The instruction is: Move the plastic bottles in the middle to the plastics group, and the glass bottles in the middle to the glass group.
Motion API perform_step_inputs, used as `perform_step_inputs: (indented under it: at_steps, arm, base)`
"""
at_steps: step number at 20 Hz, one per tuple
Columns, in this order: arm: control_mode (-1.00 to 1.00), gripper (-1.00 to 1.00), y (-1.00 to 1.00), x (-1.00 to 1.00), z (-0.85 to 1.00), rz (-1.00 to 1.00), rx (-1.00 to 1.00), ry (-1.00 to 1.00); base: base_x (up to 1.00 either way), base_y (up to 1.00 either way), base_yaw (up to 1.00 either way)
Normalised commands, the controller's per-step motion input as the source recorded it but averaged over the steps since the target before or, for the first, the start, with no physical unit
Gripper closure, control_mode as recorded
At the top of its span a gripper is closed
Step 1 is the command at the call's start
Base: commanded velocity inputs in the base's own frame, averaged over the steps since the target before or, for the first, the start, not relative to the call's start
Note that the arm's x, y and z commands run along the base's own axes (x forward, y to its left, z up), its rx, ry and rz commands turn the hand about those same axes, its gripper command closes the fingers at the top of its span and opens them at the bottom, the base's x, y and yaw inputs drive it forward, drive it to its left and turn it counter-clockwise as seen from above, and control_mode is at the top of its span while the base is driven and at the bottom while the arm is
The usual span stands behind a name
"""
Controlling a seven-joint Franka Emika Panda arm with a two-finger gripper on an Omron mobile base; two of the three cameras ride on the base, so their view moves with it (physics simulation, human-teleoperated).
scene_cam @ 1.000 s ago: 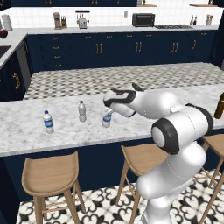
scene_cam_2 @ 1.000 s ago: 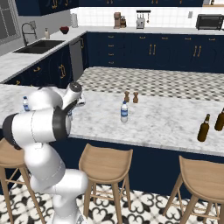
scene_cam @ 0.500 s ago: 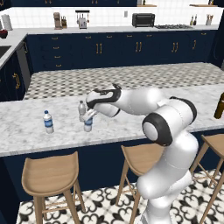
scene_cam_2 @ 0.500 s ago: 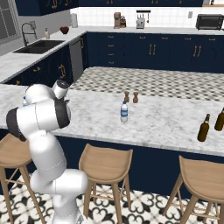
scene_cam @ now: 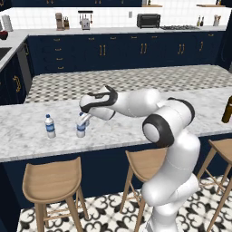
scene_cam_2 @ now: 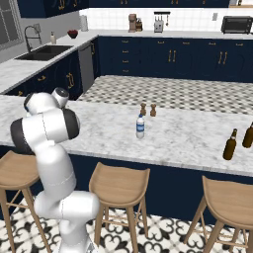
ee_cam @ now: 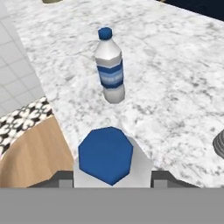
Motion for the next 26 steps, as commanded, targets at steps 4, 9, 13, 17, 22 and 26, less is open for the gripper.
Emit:
perform_step_inputs:
  at_steps: [4, 9, 13, 17, 22, 26]
  arm:
    - [-1.0, 1.0, 0.17, 0.23, -0.05, 0.0, 0.0, 0.0]
    - [-1.0, 1.0, 0.3, 0.27, -0.01, 0.0, -0.01, 0.0]
    - [-1.0, 1.0, 0.33, 0.15, 0.0, 0.0, -0.01, 0.0]
    - [-1.0, 1.0, 0.31, 0.2, -0.05, 0.0, -0.01, 0.0]
    - [-1.0, 1.0, 0.1, 0.14, -0.14, 0.0, -0.01, 0.0]
    - [-1.0, 1.0, 0.05, 0.12, -0.32, 0.0, 0.0, -0.02]
  base:
    - [0.0, 0.0, 0.0]
    - [0.0, 0.0, 0.0]
    - [0.0, 0.0, 0.0]
    - [0.0, 0.0, 0.0]
    - [0.0, 0.0, 0.0]
    - [0.0, 0.0, 0.0]
